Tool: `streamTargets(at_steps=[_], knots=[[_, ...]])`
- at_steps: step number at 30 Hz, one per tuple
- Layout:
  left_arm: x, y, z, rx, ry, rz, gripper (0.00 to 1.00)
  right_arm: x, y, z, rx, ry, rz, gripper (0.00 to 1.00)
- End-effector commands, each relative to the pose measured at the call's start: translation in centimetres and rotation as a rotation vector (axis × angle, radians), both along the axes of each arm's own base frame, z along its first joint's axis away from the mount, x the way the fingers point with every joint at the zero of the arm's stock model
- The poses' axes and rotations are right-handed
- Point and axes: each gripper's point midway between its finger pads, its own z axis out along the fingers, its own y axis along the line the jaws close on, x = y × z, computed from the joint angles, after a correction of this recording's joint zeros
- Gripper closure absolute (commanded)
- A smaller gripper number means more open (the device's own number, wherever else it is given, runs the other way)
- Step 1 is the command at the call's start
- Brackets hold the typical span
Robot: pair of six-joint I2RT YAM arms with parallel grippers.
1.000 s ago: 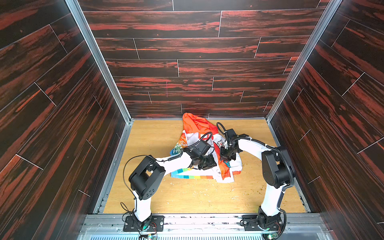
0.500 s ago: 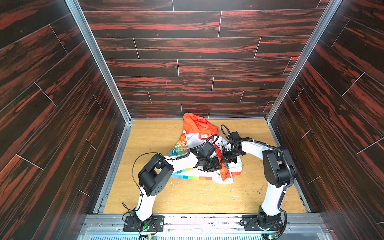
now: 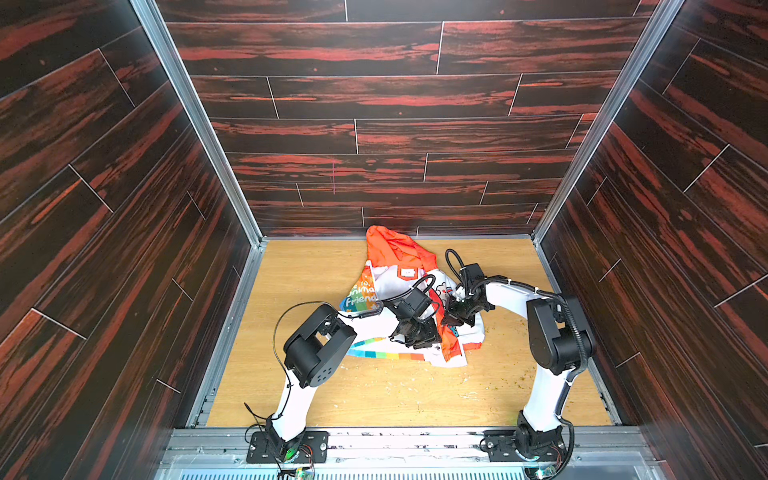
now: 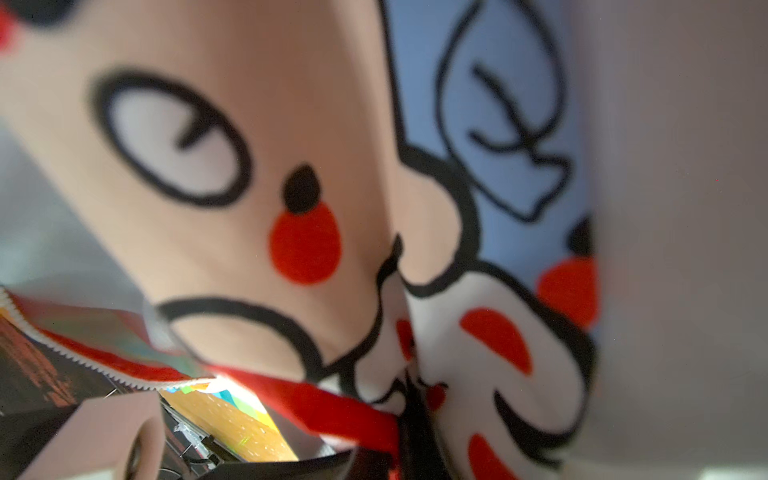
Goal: Zip up the jacket
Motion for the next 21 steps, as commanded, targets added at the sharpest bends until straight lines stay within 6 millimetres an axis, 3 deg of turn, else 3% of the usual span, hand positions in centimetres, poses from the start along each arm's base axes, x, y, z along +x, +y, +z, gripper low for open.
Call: streamTargets(at_steps=[1,8,17,21], knots=[[-0.1,0.9,-0.7,0.037,0.012,0.029,0.60,-0.2,-0.3,-0.1,0.003,0.014,-0.008,0.92],[0.1,0.6,-1.1,0.022,0.019,0.046,0.59,0.0,-0.3,-0.1,0.007,0.010,-0.009,0.93],[0.6,-0.2,-1.7,-0.006,0.029,0.059,0.70,-0.4,-0.2,-0.3,0.020,0.025,-0.013,0.94],[1.0,-0.9,-0.9,-0.040,0.011,0.056,0.76,-0.7,-0.1,-0.3,0.033,0.032,-0.009,0.94]])
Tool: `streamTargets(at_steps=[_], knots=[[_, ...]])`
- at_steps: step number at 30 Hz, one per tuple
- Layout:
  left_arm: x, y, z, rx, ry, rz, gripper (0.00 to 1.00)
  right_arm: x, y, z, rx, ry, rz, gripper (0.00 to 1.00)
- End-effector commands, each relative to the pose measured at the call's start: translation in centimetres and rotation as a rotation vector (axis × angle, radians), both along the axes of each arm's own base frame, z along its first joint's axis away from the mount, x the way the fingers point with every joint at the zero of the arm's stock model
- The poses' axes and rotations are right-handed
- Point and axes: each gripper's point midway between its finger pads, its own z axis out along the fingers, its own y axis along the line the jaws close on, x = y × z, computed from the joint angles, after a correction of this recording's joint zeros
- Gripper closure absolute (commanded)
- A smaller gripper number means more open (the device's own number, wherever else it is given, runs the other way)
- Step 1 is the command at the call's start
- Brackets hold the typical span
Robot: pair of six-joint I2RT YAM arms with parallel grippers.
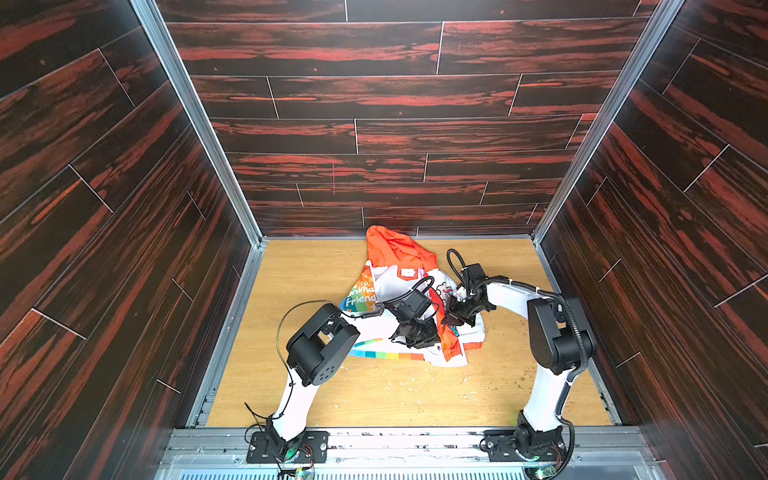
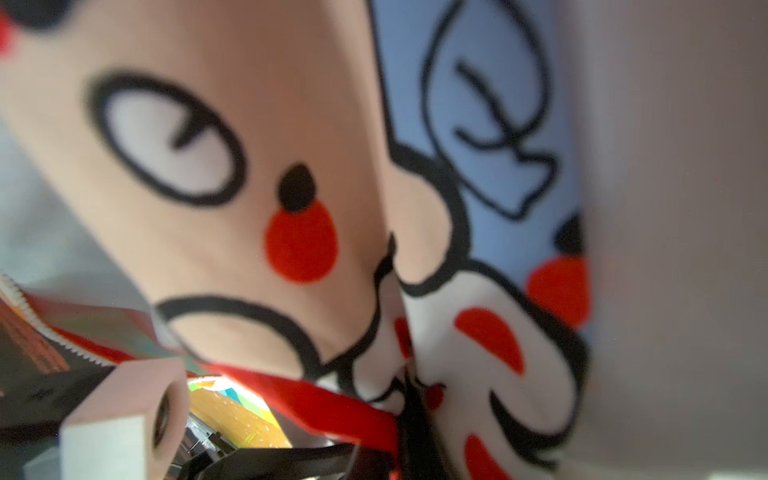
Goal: Zip up the jacket
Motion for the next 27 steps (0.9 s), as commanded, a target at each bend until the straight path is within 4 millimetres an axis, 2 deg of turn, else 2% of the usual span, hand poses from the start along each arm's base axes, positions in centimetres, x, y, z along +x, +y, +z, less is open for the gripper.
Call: streamTargets(at_steps=[1,6,9,11,15,17,20,27], knots=[[0.4,-0.4,0.1,-0.018,-0.006,0.009,0.77,-0.6,0.0,-0.1,0.012,0.027,-0.004,0.94],[0.5,-0.5,0.7,-0.034,-0.014,0.014,0.85,-0.6,-0.1,-0.1,0.012,0.027,-0.008,0.95],[0.5,-0.3,0.9,-0.039,-0.019,0.025,0.86,-0.4,-0.4,0.0,0.012,0.024,-0.014,0.96],[0.4,-0.3,1.2,-0.045,-0.021,0.029,0.81,0.0,-0.7,0.4,0.025,0.019,-0.026,1.00],[0.6,0.2,1.4,-0.053,-0.019,0.059,0.59,0.8,-0.9,2.6,0.052,-0.025,-0.027,1.00],[0.8,0.5,1.4,-0.069,-0.014,0.090,0.54,1.0,-1.1,3.6,0.049,-0.043,-0.027,1.00],[1.2,0.6,1.4,-0.092,-0.010,0.122,0.52,1.1,-1.6,4.1,0.046,-0.042,-0.033,1.00],[1.4,0.6,0.2,-0.074,0.006,0.137,0.56,0.4,-3.5,2.7,-0.001,-0.006,-0.056,1.00]])
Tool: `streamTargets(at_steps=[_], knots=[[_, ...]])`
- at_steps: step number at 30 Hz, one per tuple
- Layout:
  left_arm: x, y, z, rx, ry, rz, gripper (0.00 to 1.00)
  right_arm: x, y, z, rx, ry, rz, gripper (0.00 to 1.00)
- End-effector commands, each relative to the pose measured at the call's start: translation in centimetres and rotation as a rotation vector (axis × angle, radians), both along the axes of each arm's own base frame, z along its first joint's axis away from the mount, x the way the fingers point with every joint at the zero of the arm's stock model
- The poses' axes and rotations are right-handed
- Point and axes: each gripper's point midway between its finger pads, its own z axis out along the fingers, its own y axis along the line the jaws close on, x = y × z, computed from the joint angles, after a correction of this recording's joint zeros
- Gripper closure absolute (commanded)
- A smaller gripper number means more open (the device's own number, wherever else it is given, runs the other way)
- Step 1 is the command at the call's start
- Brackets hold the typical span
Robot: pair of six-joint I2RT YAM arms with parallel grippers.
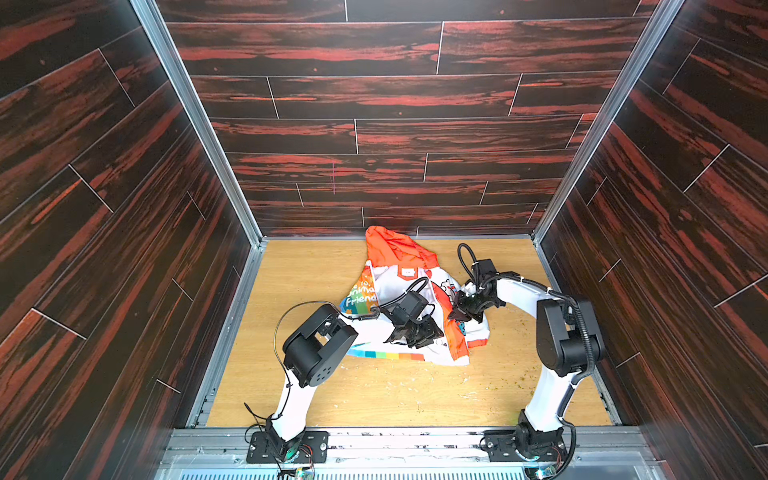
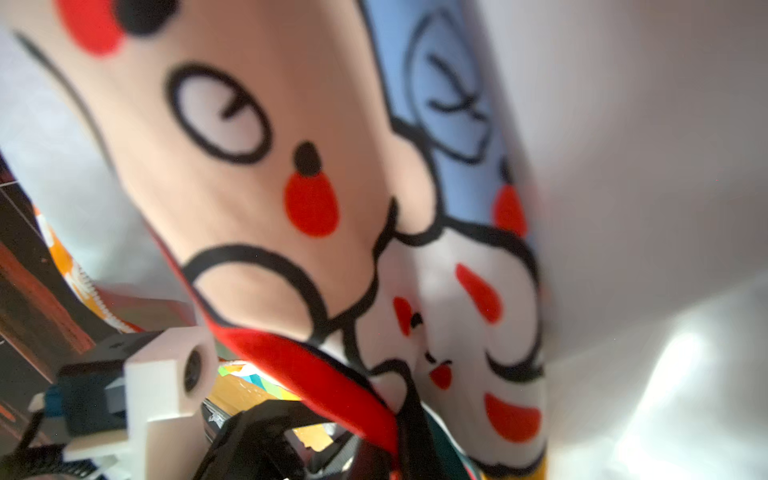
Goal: Zip up the jacket
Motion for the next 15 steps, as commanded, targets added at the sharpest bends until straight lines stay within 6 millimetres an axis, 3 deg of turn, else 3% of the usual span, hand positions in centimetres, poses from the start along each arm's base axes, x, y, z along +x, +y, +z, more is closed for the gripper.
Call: streamTargets(at_steps=[1,6,9,12,15], knots=[[0.2,0.6,-0.7,0.020,0.011,0.032,0.57,-0.5,-1.4,0.7,-0.022,-0.003,-0.013,1.00],[0.2,0.7,-1.3,0.041,0.024,0.031,0.59,-0.6,-2.4,-0.2,-0.057,0.011,-0.022,0.99],[0.2,0.8,-1.2,0.052,0.022,0.022,0.59,-0.7,-2.9,-0.8,-0.086,0.022,-0.018,0.90],[0.2,0.8,-1.0,0.057,0.019,0.015,0.59,-0.4,-3.6,0.3,-0.111,-0.010,-0.023,0.81],[0.2,0.8,-0.8,0.057,0.014,0.010,0.59,-0.1,-4.4,2.5,-0.155,-0.062,-0.032,0.65]])
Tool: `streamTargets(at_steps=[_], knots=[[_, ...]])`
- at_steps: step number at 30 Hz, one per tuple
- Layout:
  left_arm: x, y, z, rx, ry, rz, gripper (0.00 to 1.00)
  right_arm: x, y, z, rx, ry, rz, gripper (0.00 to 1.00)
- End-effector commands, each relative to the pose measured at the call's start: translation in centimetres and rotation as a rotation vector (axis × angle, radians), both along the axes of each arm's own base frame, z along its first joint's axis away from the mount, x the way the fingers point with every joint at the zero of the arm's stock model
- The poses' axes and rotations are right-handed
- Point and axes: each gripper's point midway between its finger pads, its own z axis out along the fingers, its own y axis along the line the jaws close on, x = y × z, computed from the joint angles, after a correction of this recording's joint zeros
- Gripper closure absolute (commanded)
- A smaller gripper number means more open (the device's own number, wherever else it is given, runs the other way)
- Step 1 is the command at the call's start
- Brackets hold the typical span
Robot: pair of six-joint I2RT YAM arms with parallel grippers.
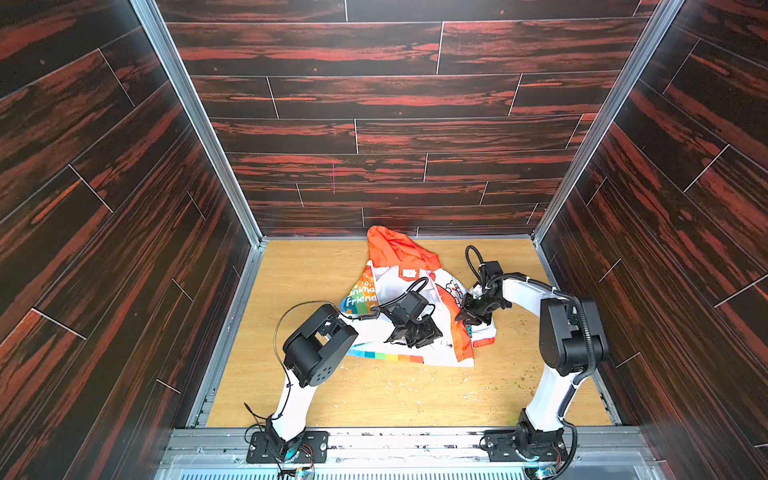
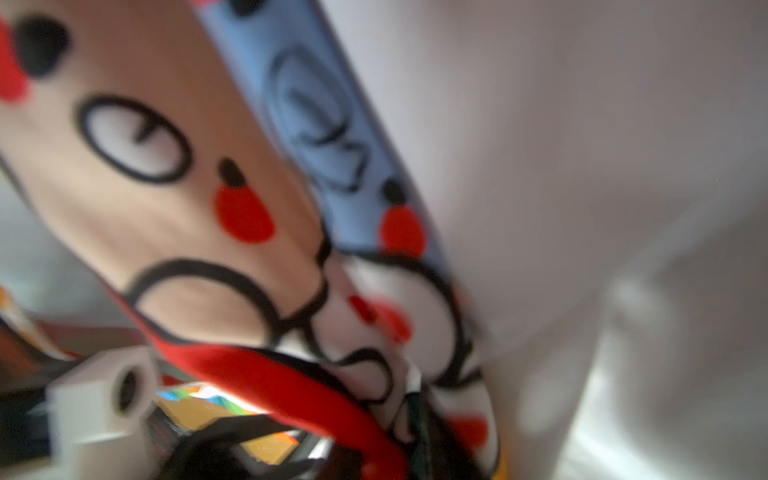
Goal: Zip up the jacket
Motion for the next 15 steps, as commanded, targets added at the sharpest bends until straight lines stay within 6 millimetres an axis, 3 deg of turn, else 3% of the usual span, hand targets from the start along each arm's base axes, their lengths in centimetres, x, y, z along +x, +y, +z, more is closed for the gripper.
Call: streamTargets(at_steps=[1,4,8,11,15], knots=[[0.1,0.6,-0.5,0.042,0.010,0.003,0.59,0.2,-1.5,4.2,-0.066,-0.091,-0.006,0.59],[0.3,0.4,0.3,0.037,-0.007,-0.004,0.59,-0.1,-1.8,6.8,-0.073,-0.143,-0.016,0.52],[0.7,0.3,1.9,0.028,-0.038,-0.010,0.59,-2.1,-1.1,8.8,-0.050,-0.151,-0.012,0.57],[1.0,0.2,3.3,0.014,-0.061,-0.004,0.59,-4.4,0.5,9.0,-0.027,-0.131,0.033,0.61],[1.1,0.7,4.7,0.009,-0.092,0.014,0.59,-7.0,2.3,7.8,-0.043,-0.083,0.086,0.59]])
